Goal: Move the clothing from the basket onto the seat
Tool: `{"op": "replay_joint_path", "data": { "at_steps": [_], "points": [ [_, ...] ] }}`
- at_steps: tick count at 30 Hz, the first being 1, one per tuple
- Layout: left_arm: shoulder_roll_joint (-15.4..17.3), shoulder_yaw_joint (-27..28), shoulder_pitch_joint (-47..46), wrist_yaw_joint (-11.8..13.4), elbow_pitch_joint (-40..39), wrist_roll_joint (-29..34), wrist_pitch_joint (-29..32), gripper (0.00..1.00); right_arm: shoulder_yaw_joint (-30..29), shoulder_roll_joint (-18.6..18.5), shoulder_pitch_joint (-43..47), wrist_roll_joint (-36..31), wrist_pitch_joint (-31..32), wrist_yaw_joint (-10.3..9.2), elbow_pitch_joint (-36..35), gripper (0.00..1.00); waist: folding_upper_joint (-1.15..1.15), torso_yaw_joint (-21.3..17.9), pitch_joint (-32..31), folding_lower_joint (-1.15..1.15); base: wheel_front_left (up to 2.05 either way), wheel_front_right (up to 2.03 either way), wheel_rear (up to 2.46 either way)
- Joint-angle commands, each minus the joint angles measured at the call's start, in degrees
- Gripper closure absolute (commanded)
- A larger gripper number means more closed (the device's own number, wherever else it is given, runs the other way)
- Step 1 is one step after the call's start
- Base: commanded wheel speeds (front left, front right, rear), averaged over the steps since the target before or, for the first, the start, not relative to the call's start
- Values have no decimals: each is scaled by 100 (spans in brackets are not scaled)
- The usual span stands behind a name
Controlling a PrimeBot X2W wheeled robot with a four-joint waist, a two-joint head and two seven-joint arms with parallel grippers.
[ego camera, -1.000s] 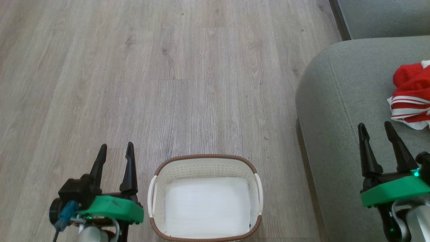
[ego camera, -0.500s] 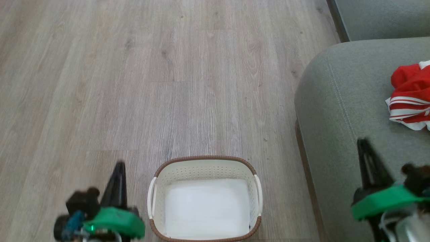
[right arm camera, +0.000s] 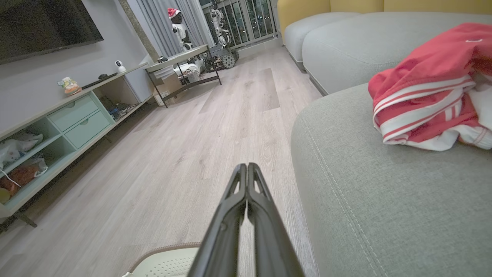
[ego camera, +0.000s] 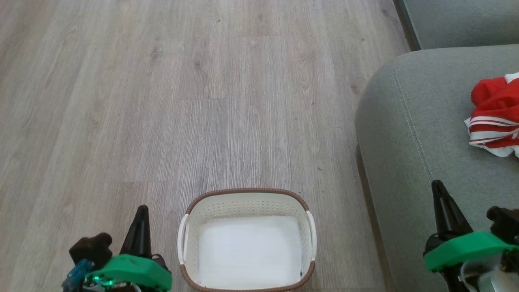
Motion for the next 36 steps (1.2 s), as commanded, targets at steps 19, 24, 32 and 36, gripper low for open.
{"op": "replay_joint_path", "data": {
  "at_steps": [19,24,32,36],
  "points": [
    [10,309,-358,-145,-170,-1278,331,100,-207,145,-352,1139,364,0,-119,100,0,-16,-3,0,0,0,0],
    [10,363,-387,-174,-167,-1590,413,100,-241,189,-374,1413,447,0,-107,100,0,-21,-3,0,0,0,0],
    [11,438,-427,-215,-162,-2026,529,100,-289,250,-405,1796,564,0,-89,100,0,-27,-4,0,0,0,0],
    [11,481,-450,-239,-160,-2275,595,100,-317,285,-423,2015,630,0,-79,100,0,-30,-5,0,0,0,0]
  ]
}}
